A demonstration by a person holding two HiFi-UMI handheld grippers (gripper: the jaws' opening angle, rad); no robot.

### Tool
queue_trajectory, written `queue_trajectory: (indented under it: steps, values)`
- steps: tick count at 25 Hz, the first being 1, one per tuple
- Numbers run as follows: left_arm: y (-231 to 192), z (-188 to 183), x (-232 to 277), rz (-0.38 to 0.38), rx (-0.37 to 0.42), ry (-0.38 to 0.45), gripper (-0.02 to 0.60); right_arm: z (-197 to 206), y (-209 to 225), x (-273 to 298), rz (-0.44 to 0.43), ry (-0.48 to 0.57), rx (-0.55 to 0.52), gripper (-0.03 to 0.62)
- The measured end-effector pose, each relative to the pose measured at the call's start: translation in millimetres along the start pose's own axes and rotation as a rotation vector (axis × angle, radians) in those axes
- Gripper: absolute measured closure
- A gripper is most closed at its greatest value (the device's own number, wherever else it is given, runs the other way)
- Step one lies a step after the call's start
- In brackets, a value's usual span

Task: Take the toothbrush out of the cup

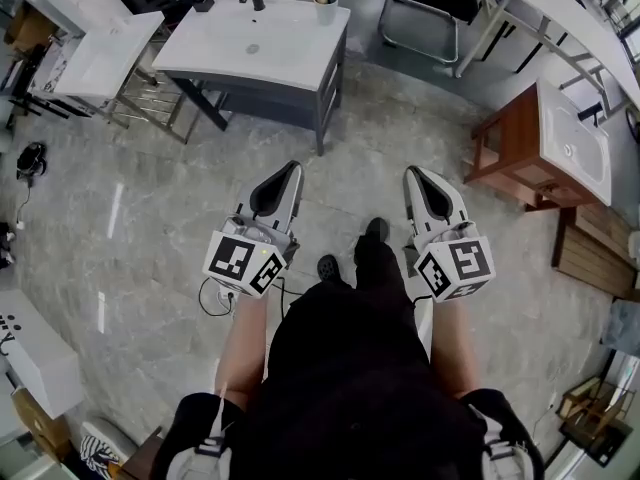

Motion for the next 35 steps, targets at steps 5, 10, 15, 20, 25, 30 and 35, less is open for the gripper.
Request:
queue_trajectory:
  steps: [5, 10, 15, 20, 25, 30, 35]
  values:
    - [-8.8, 4.3, 15.8, -0.010, -0.003, -0.016, 0.563, 3.4, 11.5, 15.2, -0.004, 0.023, 0.007, 0.562]
    - [-18.8, 2.4, 49.0, -0.029, -0.003, -0.018, 0.563, 1.8, 40.1, 45.4, -0.020, 0.003, -0.015, 0.562]
    - [-33.2, -6.8, 102.8, -0.045, 0.006, -0.029, 0.563, -3.4, 81.6, 93.2, -0.058, -0.002, -0.007, 0.563]
    - [-39.1, -19.2, 168.2, -0.065, 0.013, -0.024, 0.563, -14.9, 130.2, 138.5, -0.119, 0.016, -0.009, 0.562]
    - [-43.2, -22.3, 230.8, -0.088, 0.015, -0.012, 0.563, -17.2, 180.5, 175.9, -0.180, 0.021, -0.006, 0.562]
    - [-43.1, -18.4, 279.4, -0.115, -0.004, -0.002, 0.563, -14.4, 219.5, 203.4, -0.238, 0.014, -0.009, 0.562]
    - [-43.4, -13.8, 302.9, -0.150, -0.014, -0.019, 0.563, -15.3, 236.9, 220.6, -0.284, 0.019, -0.011, 0.562]
Point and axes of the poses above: the fingertips, and each gripper's own axes: x forward along the fingers, y to its right, z out of its underside, the point moved 4 cm from there along -x, backward along the fingers, and after that the axes turned 12 degrees about -x, right-handed, at the moved point
